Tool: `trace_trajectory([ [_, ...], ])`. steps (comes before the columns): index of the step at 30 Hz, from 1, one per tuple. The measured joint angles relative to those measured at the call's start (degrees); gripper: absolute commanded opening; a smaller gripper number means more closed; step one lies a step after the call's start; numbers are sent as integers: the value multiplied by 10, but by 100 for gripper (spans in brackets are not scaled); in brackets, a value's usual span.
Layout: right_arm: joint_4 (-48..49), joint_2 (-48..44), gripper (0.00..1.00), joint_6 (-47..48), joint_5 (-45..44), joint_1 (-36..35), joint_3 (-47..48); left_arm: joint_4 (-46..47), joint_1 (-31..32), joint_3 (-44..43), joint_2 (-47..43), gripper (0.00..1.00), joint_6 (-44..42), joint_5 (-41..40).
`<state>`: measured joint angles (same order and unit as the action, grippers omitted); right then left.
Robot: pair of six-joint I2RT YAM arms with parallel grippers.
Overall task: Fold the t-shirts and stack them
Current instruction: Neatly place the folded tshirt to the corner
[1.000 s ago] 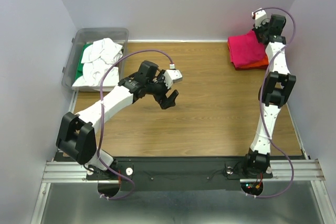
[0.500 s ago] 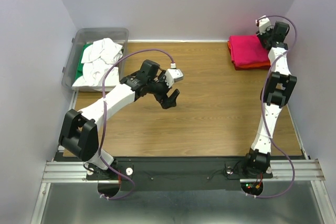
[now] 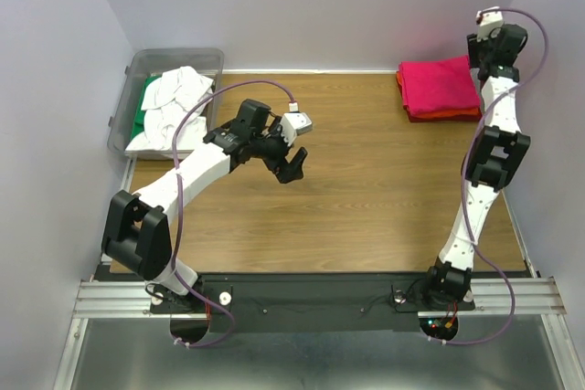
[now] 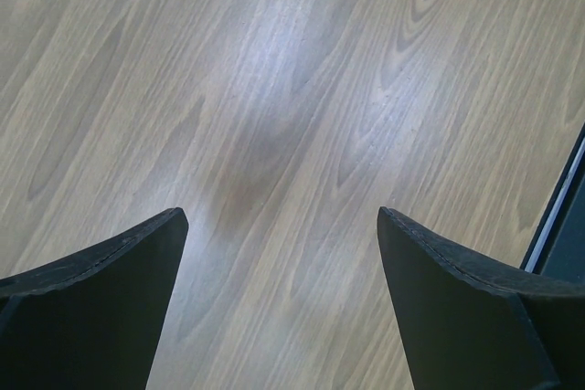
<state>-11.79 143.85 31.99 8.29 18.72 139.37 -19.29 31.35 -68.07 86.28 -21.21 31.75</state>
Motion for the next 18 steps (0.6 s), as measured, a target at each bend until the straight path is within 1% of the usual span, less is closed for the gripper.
trace_trajectory([
  [1,3,-13,44,-23,6,3,-6,1,-2,0,0,97,1,2],
  [2,6,-33,40,-50,15,6,-16,2,-4,0,0,97,2,3],
  [5,20,-68,35,-135,41,12,-23,5,-10,0,0,97,3,10],
  [8,44,-79,29,-219,74,15,-22,6,-14,-1,0,98,3,16],
  [13,67,-55,16,-325,123,15,-20,2,-22,-12,0,98,3,25],
  [16,79,-23,12,-366,148,15,-20,2,-28,-23,2,98,3,31],
  [18,87,-2,12,-387,156,14,-20,2,-31,-27,4,98,3,35],
])
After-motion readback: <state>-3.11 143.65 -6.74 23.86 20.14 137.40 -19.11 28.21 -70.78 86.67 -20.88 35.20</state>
